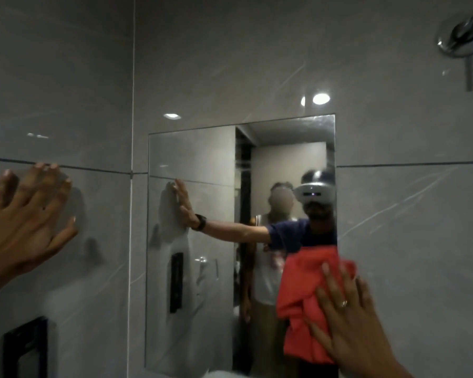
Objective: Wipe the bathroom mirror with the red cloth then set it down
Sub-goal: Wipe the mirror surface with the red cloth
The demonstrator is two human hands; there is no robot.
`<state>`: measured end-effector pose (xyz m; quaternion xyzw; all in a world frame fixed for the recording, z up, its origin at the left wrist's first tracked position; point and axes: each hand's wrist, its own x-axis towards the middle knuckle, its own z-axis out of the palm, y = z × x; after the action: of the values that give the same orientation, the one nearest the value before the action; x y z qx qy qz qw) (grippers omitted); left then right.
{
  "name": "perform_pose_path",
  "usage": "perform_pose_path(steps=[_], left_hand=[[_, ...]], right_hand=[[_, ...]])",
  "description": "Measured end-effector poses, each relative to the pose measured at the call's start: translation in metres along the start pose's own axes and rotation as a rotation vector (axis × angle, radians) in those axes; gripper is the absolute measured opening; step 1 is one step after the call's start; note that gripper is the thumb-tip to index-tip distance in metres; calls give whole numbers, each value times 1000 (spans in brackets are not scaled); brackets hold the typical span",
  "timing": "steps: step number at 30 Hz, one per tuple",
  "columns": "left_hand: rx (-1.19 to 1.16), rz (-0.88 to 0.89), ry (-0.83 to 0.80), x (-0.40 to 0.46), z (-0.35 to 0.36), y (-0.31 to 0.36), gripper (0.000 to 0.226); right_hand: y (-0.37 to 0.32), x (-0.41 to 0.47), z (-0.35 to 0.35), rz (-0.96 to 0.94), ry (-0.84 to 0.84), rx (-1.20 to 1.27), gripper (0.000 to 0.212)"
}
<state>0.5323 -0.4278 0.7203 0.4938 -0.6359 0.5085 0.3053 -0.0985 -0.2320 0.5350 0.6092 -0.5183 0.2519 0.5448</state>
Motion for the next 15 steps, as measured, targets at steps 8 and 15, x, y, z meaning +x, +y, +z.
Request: perform_pose_path(steps=[8, 15], left_hand=[[-44, -28, -34, -1, 47, -12, 102], [-34, 6, 68, -2, -5, 11, 95]], right_hand=[[101, 245, -79, 369, 131, -17, 98], [86, 331, -91, 366, 69, -58, 82]])
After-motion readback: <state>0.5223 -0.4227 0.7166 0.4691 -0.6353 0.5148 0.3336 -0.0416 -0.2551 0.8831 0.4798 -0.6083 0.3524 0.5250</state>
